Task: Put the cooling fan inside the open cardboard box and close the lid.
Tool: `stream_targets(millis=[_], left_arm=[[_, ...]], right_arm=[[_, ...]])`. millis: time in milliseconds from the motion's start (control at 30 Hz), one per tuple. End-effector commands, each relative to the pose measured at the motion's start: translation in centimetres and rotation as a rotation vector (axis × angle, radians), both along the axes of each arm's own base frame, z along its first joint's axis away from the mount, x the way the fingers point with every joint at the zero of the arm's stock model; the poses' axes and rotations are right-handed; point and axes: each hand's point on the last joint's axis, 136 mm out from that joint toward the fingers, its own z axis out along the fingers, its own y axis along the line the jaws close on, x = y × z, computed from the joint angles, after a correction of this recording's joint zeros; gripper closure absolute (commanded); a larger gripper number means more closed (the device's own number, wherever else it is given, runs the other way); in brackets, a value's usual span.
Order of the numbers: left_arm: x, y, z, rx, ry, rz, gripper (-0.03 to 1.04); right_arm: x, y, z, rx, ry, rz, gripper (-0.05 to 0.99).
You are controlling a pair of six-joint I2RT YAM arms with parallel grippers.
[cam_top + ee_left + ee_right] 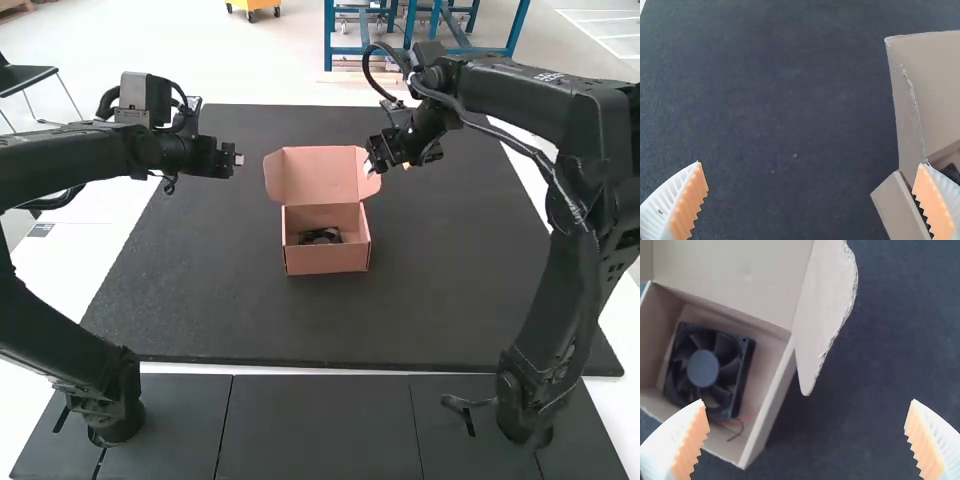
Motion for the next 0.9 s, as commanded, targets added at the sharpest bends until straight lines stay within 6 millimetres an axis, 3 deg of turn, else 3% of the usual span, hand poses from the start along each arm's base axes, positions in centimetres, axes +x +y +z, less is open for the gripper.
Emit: stream_targets(millis=[0,300,567,867], left_arm=[[1.1,0.0,1.1,0.013,-0.017,0.008,0.04],[2.7,0.0,-0.5,0.025,0.04,0.013,0.04],[3.7,0.0,-1.1,0.036,0.056,0.018,0.04],[3.8,-0.1,-3.6,0.049,0.125,0.01,0.04]], right_arm=[[0.2,0.0,1.1,0.045,-0.041,0.024,0.04],[2.7,0.3,1.0,0.128,-0.126,0.001,0.05],[3.2,0.1,0.0,0.135,-0.102,0.0,0.05],[4.0,1.1,-0.2,0.144,-0.085,0.017,0.07]])
